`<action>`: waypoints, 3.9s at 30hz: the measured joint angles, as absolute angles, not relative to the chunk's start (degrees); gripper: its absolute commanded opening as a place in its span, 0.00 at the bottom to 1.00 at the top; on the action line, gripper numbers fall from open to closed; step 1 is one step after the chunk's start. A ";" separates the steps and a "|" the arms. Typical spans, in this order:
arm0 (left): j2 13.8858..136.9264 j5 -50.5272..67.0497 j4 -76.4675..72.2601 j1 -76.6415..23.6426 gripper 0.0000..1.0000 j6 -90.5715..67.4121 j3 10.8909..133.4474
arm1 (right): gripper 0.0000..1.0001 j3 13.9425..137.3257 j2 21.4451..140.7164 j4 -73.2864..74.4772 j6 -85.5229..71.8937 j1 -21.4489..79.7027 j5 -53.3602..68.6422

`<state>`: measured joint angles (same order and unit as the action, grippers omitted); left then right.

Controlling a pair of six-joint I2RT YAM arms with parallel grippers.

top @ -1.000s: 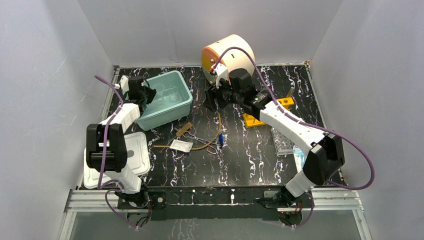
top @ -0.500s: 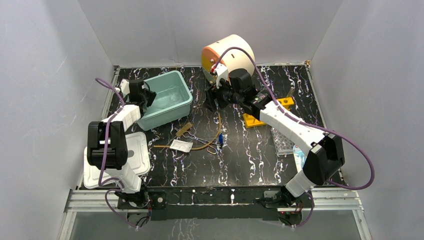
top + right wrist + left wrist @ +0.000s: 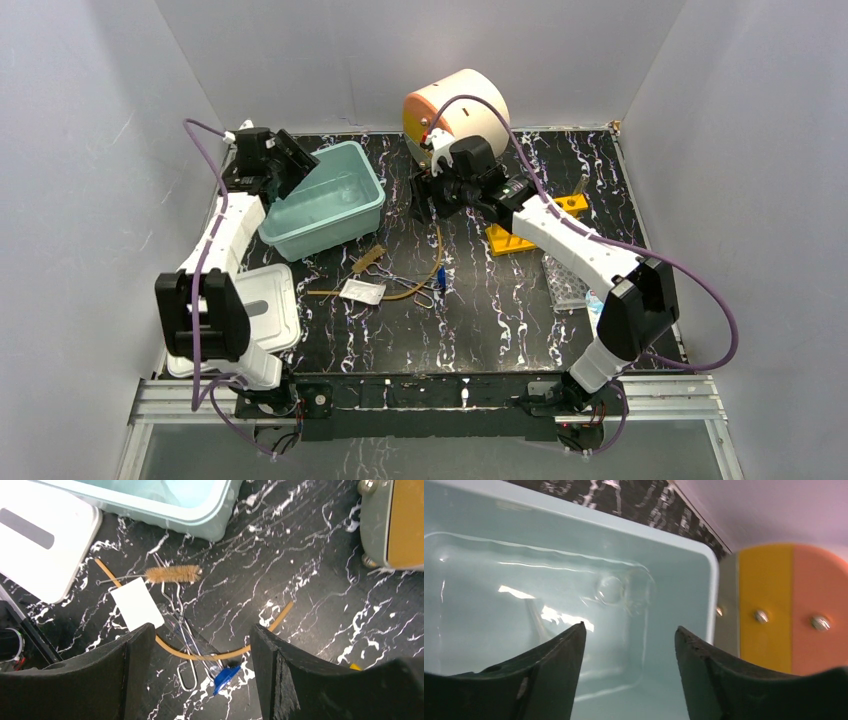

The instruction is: Organize the chemistry lab equipment

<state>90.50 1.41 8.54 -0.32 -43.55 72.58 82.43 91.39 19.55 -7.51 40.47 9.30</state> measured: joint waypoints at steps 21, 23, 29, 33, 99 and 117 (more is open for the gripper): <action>69.38 18.52 19.73 -11.22 0.81 -34.74 66.89 | 0.65 72.47 96.88 32.91 -28.71 42.83 -4.62; 69.80 18.39 19.94 -12.05 0.81 -35.16 66.76 | 0.59 71.26 97.49 33.36 -31.00 42.83 -4.84; 69.67 17.78 19.77 -14.35 0.81 -36.29 65.17 | 0.51 70.94 100.68 32.86 -36.88 42.89 -6.26; 69.34 17.32 19.92 -14.76 0.81 -37.12 63.57 | 0.49 70.76 101.21 32.01 -38.92 42.89 -6.26; 69.43 26.04 -7.92 -19.70 0.88 -63.09 39.99 | 0.07 58.02 89.84 4.14 -51.37 25.61 26.81; 75.70 7.11 -20.60 -32.12 0.67 -61.43 43.00 | 0.06 58.81 87.33 7.11 -68.03 25.61 24.36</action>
<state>75.70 7.11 -20.60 -32.12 -61.43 43.00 58.81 87.33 7.11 -68.03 25.61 24.36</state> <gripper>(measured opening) 0.710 0.238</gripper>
